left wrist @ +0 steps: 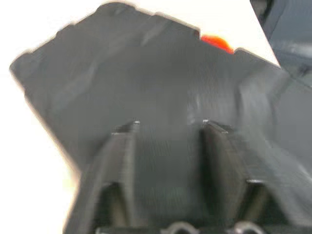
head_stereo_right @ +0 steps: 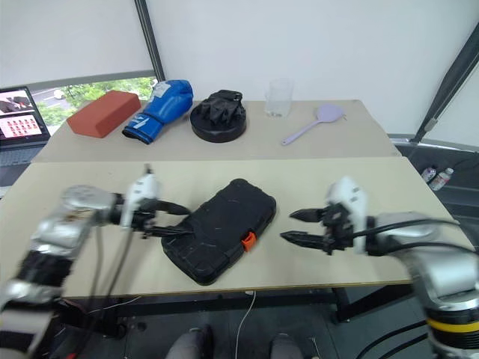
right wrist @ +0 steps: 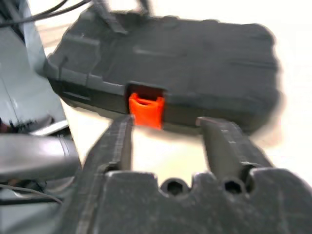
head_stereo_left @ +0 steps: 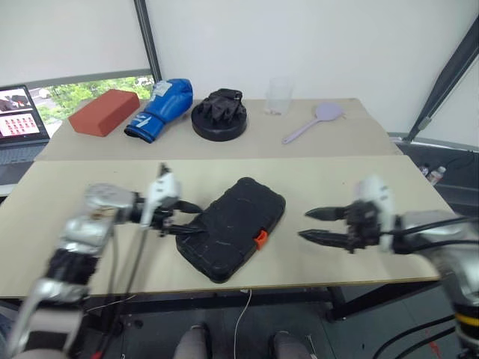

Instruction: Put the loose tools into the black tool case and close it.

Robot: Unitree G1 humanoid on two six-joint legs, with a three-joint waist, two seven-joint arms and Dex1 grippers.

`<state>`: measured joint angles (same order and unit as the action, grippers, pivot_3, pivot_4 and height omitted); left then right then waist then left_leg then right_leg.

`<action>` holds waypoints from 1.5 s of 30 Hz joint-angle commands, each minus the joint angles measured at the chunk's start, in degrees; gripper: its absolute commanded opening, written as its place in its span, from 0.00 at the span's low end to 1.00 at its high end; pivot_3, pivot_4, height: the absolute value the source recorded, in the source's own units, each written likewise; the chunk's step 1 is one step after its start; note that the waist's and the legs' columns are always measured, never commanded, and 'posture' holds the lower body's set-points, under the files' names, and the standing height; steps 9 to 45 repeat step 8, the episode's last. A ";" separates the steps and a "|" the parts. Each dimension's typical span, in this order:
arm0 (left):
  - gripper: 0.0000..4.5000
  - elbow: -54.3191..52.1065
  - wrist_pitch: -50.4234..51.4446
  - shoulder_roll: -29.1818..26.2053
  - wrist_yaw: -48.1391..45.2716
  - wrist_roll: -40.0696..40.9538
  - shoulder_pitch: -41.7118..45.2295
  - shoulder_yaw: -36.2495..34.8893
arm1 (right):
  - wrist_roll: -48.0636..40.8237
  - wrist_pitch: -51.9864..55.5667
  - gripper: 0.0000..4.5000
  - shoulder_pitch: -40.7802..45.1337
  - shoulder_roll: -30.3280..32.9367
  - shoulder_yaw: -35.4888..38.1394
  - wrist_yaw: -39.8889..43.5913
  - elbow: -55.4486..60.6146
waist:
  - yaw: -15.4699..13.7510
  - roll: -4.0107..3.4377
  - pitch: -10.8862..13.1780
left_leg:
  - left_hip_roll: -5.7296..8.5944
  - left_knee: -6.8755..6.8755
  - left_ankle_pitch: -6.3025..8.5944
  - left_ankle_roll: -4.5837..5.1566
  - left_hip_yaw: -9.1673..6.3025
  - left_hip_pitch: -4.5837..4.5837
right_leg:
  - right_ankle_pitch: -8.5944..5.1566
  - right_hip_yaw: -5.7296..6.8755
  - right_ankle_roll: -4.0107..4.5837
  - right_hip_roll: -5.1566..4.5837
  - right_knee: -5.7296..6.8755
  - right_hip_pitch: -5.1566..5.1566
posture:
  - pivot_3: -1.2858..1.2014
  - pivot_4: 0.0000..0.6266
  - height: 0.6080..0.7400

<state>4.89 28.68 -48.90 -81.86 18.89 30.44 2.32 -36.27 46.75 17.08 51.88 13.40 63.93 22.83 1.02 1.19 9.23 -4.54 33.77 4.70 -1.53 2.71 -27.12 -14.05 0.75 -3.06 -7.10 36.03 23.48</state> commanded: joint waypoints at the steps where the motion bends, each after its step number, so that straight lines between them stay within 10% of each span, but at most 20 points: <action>1: 0.93 -9.96 12.97 -10.73 -4.34 10.83 -5.66 -12.21 | -7.51 2.28 0.93 1.31 8.41 7.85 11.43 -5.70 | -0.19 0.09 0.21 | -0.01 -0.02 0.00 0.00 0.00 -0.08 | -0.04 0.00 0.03 0.00 0.03 0.13 | 0.52 0.24 0.97; 8: 0.98 -10.14 12.13 -17.50 -3.91 12.72 -15.15 -21.51 | -2.80 -7.68 0.98 5.02 16.46 2.61 23.46 -18.62 | -1.18 0.02 0.37 | 0.00 -0.01 0.18 -0.28 0.31 -0.19 | -0.06 0.04 0.01 -0.30 -0.16 0.63 | 0.52 0.24 0.97; 45: 0.98 -10.14 12.13 -17.50 -3.91 12.72 -15.15 -21.51 | -2.80 -7.68 0.98 5.02 16.46 2.61 23.46 -18.62 | -1.18 0.02 0.37 | 0.00 -0.01 0.18 -0.28 0.31 -0.19 | -0.06 0.04 0.01 -0.30 -0.16 0.63 | 0.52 0.24 0.97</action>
